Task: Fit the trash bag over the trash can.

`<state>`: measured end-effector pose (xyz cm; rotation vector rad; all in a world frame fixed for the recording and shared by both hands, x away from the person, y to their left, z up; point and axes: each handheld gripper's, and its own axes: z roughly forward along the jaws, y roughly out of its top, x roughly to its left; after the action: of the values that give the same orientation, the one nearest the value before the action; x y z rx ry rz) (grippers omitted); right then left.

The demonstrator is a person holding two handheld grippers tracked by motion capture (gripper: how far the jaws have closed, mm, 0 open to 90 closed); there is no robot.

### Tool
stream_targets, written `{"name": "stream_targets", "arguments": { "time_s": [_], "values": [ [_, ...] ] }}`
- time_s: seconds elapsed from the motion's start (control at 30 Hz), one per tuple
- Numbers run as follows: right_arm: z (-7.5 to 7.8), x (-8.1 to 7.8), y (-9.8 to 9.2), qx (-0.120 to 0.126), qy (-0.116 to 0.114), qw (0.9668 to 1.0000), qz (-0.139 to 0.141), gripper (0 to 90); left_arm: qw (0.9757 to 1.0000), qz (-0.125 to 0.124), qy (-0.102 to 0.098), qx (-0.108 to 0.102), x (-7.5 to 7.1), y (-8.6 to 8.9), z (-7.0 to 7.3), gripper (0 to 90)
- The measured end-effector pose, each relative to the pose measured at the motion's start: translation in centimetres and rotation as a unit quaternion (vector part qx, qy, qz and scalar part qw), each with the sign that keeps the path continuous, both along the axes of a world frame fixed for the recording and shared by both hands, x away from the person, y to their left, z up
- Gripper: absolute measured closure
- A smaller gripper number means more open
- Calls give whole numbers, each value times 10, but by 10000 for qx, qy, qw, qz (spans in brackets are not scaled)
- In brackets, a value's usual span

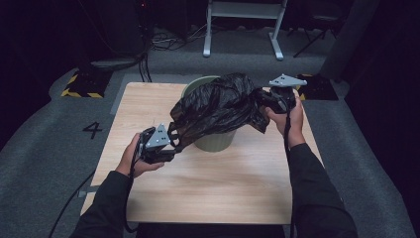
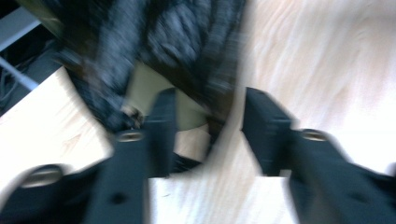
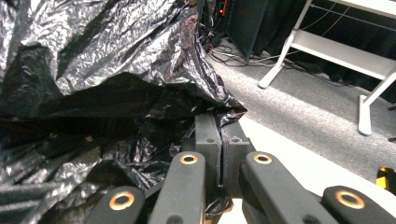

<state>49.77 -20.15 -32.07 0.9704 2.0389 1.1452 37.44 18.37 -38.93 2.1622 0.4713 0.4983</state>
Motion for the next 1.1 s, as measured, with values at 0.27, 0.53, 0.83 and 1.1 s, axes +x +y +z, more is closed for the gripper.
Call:
{"name": "stream_targets", "arguments": {
  "time_s": [0.27, 0.53, 0.83, 1.1],
  "values": [
    [4, -4, -1, -35, -51, 10000, 20, 885, 9967, 185, -468, -642, -28, 1, 26, 160],
    [8, -7, 3, -68, -95, 9999, 121, 879, 9841, 806, -1016, -1216, -31, 2, 57, 159],
    [5, -3, 11, -263, -10, 9994, 218, 861, 9852, 1167, -842, -935, 27, -6, 74, 257],
    [-1, 10, 12, -280, 51, 9987, 425, 850, 9831, 1372, -787, -921, 69, 1, 81, 585]
  ]
}}
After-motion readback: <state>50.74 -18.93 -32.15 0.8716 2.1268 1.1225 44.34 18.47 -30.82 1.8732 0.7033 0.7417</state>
